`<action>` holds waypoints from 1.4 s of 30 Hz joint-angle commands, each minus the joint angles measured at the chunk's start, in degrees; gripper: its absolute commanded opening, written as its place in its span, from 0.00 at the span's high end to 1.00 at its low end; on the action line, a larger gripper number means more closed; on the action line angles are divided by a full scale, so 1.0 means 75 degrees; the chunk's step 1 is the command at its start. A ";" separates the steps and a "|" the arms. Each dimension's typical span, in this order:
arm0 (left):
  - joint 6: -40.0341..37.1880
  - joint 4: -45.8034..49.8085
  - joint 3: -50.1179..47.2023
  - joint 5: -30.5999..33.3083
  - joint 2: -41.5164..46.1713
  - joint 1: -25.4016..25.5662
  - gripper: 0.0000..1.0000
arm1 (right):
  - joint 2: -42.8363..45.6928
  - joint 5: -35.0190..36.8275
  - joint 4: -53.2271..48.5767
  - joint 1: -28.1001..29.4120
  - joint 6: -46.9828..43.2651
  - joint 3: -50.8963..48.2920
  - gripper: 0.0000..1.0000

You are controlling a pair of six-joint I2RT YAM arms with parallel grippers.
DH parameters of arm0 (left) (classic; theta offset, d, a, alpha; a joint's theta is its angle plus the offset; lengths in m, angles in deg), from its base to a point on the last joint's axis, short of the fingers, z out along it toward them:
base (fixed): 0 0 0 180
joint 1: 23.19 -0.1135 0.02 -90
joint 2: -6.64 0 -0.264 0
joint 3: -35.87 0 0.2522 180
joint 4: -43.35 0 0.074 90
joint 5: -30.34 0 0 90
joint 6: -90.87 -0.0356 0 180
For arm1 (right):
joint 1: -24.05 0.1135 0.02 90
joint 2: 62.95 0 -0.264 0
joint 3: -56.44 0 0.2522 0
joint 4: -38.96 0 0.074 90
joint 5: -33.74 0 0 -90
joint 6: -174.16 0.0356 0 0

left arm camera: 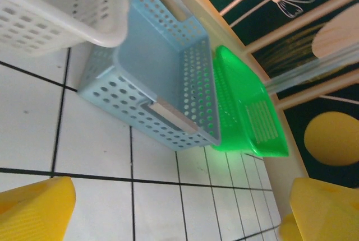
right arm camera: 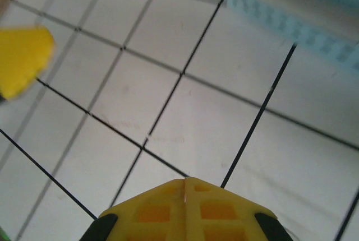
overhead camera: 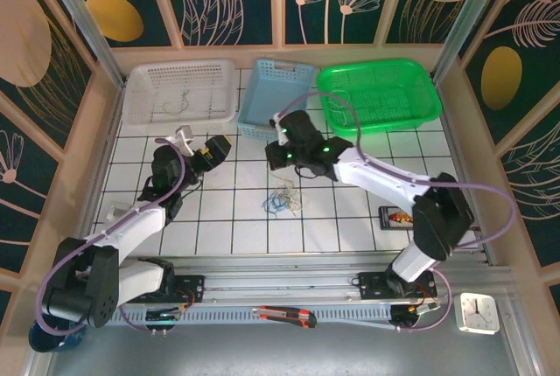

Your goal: Untangle the cables

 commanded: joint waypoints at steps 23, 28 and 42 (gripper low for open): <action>-0.3167 -0.0315 0.1407 0.0202 -0.2555 0.3075 0.06 | 0.2032 -0.0661 0.1318 -0.0936 0.1412 -0.0733 1.00; -0.3354 -0.0317 0.1604 0.0493 -0.3157 0.3365 0.08 | 0.2168 -0.0837 0.1393 -0.0936 0.1494 -0.0598 1.00; -0.3499 -0.0074 0.1884 0.0939 -0.3971 0.3673 0.21 | 0.2727 -0.0910 0.1486 -0.1076 0.1691 -0.0194 1.00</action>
